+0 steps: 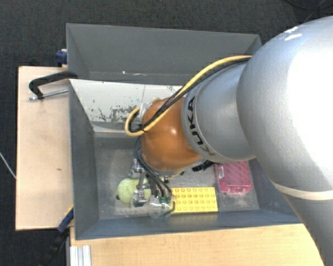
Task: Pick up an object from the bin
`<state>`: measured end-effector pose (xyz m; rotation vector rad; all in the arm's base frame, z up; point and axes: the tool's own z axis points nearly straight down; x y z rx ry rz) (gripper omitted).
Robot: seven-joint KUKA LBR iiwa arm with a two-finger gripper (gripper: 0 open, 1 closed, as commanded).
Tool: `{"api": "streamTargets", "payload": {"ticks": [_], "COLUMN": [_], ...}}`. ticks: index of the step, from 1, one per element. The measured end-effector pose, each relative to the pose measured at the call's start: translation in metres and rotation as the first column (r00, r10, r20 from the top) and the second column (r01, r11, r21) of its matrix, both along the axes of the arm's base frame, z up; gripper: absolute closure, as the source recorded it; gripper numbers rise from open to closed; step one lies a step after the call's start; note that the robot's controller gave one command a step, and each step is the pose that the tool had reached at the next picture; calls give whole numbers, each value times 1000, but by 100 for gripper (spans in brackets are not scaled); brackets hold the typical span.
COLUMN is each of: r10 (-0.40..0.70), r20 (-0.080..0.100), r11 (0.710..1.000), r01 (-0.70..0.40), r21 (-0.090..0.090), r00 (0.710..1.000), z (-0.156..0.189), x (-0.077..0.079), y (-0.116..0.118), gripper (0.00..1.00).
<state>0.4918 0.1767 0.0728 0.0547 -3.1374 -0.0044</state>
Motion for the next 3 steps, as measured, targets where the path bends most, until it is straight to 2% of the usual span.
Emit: {"api": "streamTargets", "payload": {"ticks": [3], "r10": [-6], "r20": [0], "r11": [1000], "r01": [6], "r21": [0], "r00": [1000], "z": [1], "x": [-1], "y": [0], "gripper": [100]}}
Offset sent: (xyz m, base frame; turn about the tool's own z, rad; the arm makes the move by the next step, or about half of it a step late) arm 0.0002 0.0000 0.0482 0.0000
